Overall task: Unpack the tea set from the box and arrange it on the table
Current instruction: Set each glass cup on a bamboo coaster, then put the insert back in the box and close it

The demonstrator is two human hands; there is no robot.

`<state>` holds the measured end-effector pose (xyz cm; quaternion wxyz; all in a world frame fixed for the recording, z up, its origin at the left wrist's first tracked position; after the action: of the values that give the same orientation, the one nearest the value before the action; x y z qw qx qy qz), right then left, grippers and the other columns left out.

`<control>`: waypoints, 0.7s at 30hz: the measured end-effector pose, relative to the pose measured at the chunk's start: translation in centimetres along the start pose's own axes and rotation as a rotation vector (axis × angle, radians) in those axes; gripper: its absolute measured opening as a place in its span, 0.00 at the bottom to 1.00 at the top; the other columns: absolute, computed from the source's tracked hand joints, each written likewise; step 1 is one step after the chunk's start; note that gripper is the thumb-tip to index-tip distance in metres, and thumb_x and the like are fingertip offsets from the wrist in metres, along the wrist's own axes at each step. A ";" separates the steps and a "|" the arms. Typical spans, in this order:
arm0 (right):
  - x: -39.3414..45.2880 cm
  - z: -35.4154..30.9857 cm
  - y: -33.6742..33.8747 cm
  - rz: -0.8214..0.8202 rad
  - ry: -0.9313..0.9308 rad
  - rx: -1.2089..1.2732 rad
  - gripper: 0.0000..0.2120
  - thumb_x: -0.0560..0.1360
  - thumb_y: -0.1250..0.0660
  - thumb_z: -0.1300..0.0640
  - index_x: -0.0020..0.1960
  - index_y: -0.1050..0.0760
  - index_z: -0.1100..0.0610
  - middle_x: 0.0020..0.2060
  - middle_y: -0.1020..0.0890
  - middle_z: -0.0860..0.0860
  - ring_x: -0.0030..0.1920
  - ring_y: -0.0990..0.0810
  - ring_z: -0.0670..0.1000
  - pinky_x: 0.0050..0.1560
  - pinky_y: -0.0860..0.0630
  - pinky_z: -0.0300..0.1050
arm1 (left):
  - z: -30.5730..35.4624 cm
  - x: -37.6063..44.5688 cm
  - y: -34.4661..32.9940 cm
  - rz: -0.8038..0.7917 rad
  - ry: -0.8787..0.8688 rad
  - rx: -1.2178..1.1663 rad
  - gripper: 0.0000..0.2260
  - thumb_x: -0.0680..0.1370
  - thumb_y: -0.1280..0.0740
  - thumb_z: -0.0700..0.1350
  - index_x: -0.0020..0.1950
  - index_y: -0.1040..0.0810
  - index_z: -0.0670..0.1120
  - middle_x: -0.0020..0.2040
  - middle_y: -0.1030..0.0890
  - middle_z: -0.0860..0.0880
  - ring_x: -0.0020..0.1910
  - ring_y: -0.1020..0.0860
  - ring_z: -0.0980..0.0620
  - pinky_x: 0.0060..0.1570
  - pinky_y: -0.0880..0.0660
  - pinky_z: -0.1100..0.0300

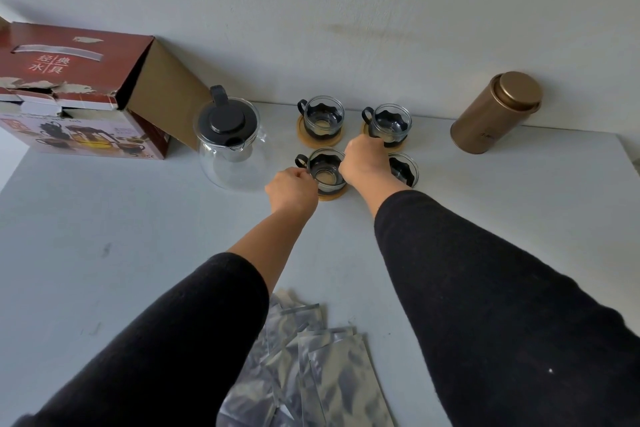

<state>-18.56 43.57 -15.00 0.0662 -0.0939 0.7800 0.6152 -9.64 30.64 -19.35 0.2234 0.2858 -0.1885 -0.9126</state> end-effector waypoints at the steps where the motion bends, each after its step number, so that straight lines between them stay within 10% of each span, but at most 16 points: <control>1: -0.1 0.0 0.1 0.004 0.003 0.006 0.08 0.75 0.35 0.64 0.53 0.22 0.65 0.52 0.18 0.60 0.54 0.20 0.57 0.41 0.30 0.41 | 0.0 0.0 0.0 -0.001 0.000 0.016 0.16 0.80 0.47 0.41 0.55 0.19 0.42 0.52 0.19 0.39 0.51 0.22 0.40 0.47 0.22 0.54; 21: -6.1 -14.9 13.9 0.164 0.233 0.319 0.07 0.74 0.39 0.62 0.37 0.31 0.61 0.40 0.24 0.56 0.46 0.23 0.58 0.41 0.30 0.41 | 6.6 -4.0 20.2 0.294 -0.207 0.037 0.16 0.79 0.46 0.40 0.45 0.20 0.37 0.49 0.16 0.41 0.44 0.22 0.45 0.42 0.25 0.56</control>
<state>-15.58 32.65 3.02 -0.0609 -0.0890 0.8749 0.4721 -4.67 17.43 -3.02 0.3285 0.1635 -0.2670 -0.8911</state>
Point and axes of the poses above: each hand's wrist, its own x-axis towards the middle knuckle, its own y-axis out of the back of the hand, z = x × y, the point moved 9 cm from there along x, towards the middle knuckle
